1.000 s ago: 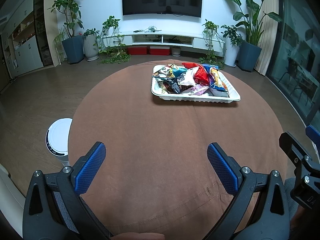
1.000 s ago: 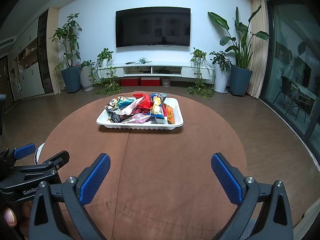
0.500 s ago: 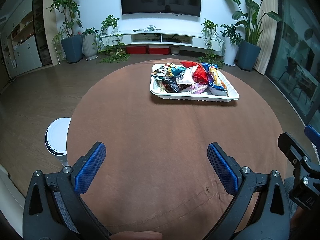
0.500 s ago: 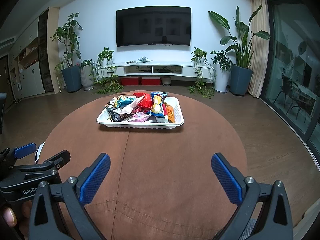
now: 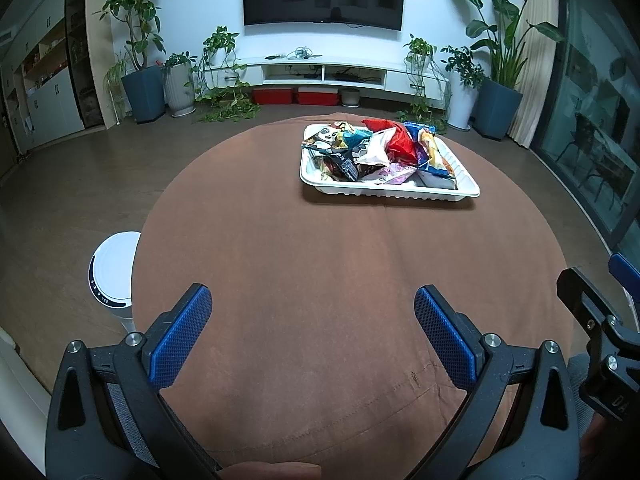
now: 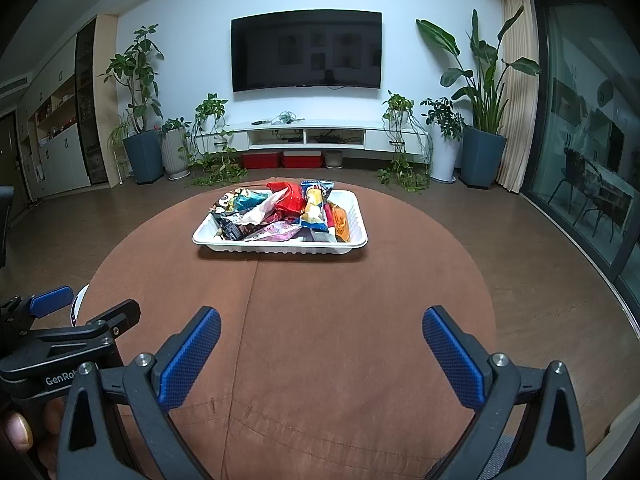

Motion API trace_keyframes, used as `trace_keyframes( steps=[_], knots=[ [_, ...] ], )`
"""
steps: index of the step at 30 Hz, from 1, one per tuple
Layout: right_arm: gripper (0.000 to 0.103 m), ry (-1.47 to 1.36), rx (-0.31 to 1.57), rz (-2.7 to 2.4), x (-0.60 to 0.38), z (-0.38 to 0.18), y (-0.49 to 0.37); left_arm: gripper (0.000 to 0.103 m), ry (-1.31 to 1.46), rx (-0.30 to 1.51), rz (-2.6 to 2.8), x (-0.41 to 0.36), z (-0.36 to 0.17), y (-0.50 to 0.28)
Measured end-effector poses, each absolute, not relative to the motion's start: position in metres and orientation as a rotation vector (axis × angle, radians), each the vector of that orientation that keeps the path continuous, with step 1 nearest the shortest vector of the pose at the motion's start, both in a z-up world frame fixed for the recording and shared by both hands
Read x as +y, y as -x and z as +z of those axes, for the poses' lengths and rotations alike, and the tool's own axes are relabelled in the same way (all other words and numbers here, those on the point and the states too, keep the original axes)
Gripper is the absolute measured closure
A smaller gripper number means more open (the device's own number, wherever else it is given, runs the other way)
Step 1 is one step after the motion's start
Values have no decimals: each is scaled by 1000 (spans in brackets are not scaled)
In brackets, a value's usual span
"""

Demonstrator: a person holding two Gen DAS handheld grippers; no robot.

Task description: Organize snacks

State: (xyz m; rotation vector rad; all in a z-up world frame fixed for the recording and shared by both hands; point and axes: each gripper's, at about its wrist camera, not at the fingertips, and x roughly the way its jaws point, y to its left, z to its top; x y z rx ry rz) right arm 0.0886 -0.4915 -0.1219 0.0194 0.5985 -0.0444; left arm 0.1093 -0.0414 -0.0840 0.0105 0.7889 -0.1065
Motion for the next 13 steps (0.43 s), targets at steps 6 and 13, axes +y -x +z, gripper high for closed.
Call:
trace_keyframes(
  steps=[6, 13],
  knots=[
    [0, -23, 601, -43, -493, -125, -86, 0, -16, 786, -108, -41, -84, -110],
    [0, -40, 614, -41, -496, -132, -73, 0, -35, 762, -124, -42, -81, -108]
  ],
)
